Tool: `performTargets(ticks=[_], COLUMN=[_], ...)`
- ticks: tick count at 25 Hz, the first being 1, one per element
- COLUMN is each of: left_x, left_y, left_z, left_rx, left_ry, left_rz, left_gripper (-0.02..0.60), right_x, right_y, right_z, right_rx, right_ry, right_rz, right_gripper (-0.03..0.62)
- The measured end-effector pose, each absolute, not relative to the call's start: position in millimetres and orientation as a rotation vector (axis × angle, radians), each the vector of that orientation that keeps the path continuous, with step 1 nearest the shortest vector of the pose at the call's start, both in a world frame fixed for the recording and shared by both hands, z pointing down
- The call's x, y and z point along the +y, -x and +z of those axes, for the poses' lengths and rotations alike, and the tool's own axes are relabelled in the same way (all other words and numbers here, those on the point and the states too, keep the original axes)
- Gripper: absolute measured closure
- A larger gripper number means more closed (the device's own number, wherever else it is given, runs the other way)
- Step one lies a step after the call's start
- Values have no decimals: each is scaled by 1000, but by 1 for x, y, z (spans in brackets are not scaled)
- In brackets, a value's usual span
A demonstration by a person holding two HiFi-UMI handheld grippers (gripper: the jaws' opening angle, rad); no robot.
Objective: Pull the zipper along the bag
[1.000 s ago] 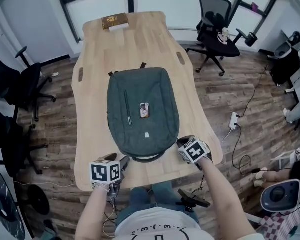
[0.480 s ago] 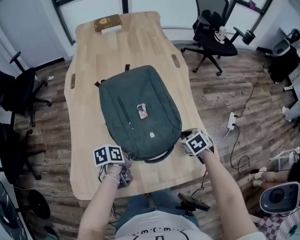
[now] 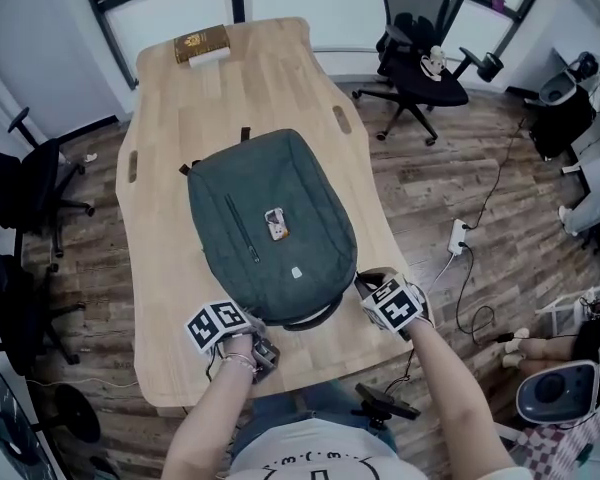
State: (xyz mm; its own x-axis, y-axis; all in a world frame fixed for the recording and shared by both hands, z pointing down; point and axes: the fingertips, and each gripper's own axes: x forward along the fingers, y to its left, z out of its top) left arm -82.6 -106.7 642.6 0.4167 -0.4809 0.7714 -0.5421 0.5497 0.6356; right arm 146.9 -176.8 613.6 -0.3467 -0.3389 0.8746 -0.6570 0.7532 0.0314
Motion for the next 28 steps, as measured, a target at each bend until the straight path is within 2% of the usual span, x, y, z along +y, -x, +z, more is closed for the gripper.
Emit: performTargets(ticks=[28], left_x=[-109], left_y=[90], left_z=[646], left_rx=[-1288], left_ry=[-1006], left_rz=[-30], left_gripper=[477], right_x=[-74], right_y=[-78], right_z=[610], right_rx=[-2010], right_ry=[-717], right_rz=[618], right_gripper=[505])
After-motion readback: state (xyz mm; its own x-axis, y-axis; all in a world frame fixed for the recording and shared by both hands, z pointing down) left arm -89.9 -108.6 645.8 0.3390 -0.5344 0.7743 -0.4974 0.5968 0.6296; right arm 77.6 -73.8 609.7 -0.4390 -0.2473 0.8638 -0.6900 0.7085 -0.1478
